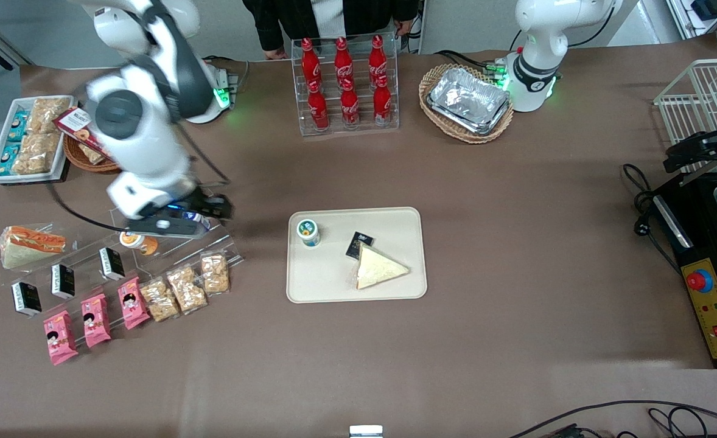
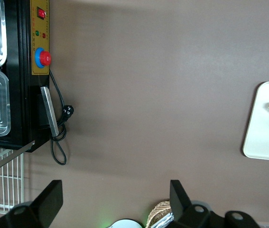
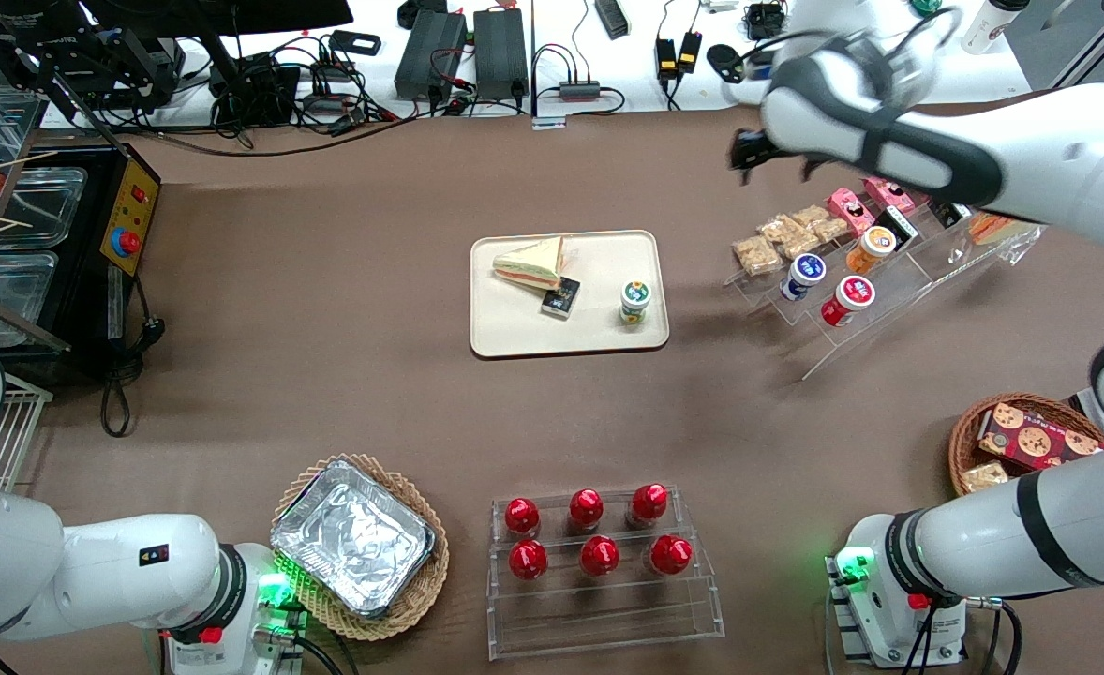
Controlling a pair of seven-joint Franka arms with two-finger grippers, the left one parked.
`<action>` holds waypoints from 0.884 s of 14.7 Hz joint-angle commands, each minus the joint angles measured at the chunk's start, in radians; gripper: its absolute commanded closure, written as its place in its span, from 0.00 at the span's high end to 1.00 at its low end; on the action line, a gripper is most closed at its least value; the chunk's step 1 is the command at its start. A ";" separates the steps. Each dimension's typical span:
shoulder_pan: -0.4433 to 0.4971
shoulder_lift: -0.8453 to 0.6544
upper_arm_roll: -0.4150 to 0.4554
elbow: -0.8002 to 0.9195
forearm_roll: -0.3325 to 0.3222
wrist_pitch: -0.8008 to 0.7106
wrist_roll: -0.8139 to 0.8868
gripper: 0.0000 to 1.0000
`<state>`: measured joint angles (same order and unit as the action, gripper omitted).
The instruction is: Place green gum on tray
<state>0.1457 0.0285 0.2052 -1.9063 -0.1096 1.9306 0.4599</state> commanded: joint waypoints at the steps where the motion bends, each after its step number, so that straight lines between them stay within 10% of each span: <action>1: -0.125 -0.045 -0.004 0.085 0.066 -0.181 -0.200 1.00; 13: -0.172 -0.113 -0.280 0.239 0.099 -0.404 -0.544 1.00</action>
<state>-0.0329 -0.0628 -0.0192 -1.6850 -0.0201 1.5560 0.0104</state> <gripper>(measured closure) 0.000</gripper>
